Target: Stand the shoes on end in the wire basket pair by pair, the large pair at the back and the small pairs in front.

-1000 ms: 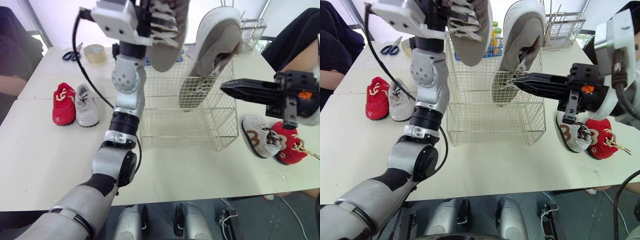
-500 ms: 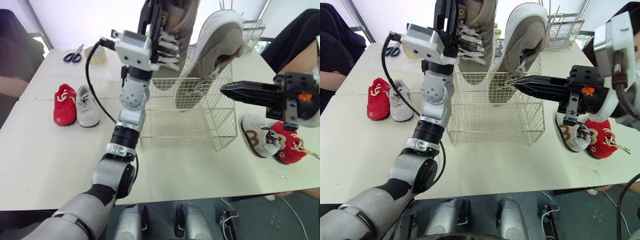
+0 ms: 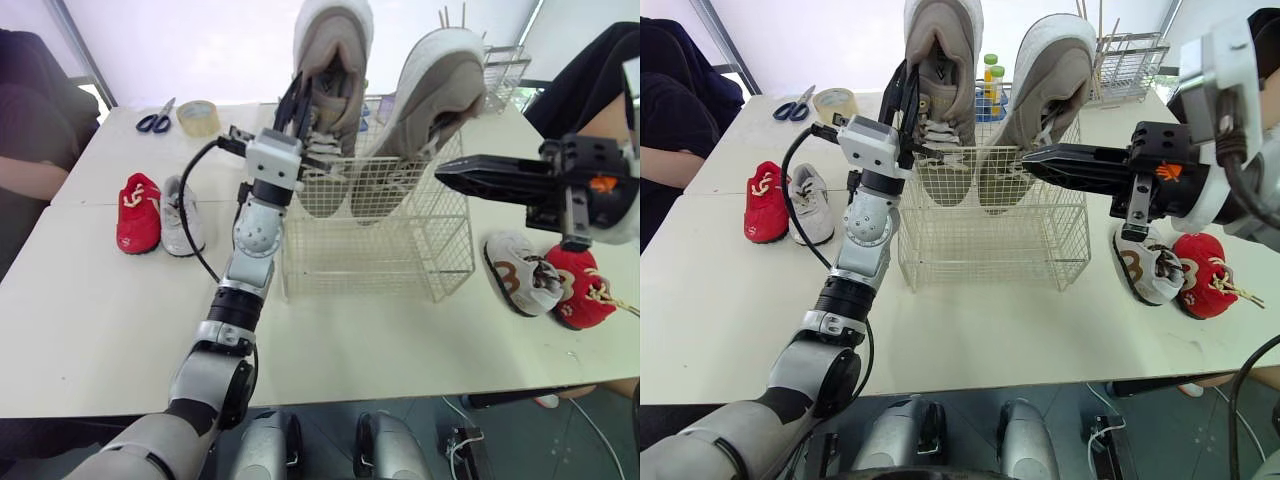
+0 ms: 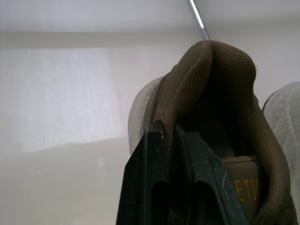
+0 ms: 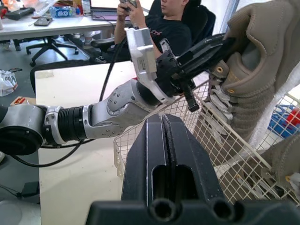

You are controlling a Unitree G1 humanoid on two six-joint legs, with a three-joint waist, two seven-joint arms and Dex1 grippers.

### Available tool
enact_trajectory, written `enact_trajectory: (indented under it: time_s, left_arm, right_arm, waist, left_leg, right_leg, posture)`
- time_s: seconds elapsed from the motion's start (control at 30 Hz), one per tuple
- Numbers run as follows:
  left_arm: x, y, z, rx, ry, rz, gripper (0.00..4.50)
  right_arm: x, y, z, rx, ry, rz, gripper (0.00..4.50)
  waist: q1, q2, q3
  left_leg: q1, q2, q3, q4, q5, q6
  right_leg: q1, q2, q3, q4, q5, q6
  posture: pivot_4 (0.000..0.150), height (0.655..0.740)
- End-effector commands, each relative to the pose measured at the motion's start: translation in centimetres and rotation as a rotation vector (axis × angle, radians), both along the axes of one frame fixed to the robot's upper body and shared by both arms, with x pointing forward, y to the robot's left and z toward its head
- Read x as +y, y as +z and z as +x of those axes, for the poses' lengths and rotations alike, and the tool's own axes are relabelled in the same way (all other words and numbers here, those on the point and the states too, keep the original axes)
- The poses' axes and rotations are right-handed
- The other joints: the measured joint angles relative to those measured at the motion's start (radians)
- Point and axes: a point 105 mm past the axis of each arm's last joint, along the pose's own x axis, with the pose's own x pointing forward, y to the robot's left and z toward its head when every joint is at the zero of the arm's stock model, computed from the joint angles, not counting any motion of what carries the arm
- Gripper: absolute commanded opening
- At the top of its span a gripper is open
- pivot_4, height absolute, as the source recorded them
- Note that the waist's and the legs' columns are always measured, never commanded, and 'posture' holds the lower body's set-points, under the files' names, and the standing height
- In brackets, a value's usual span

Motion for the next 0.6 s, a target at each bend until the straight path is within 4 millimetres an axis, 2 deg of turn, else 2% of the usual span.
enact_trajectory:
  time_s: [0.03, 0.47, 0.6]
  left_arm:
    - [0.7, -1.2, 0.3, 0.062, 0.0, -0.004, 0.04]
    - [1.5, -4.6, -0.4, 0.266, -0.065, 0.042, 0.04]
    - [1.7, -4.8, -1.1, 0.28, -0.083, 0.045, 0.04]
  right_arm:
    - [0.0, 1.1, -0.2, -0.062, -0.001, 0.007, 0.0]
    - [0.3, 1.2, 0.1, -0.061, 0.01, 0.012, 0.0]
    - [0.3, 1.2, 0.2, -0.057, 0.018, 0.015, 0.0]
  waist:
    - [-0.005, 0.0, 0.0]
    - [-0.009, 0.0, 0.0]
    - [-0.012, 0.0, 0.0]
  left_leg:
    - [0.0, 0.0, 0.0, 0.0, 0.0, 0.0]
    - [0.0, 0.0, 0.0, 0.0, 0.0, 0.0]
    - [0.0, 0.0, 0.0, -0.001, 0.0, 0.0]
  right_leg:
    - [0.0, 0.0, 0.0, 0.0, 0.0, 0.0]
    - [-0.001, 0.0, 0.0, 0.0, 0.0, 0.0]
    - [-0.001, 0.0, 0.0, 0.0, 0.0, 0.0]
  posture:
    - [0.15, 0.74]
    - [0.15, 0.74]
    - [0.15, 0.74]
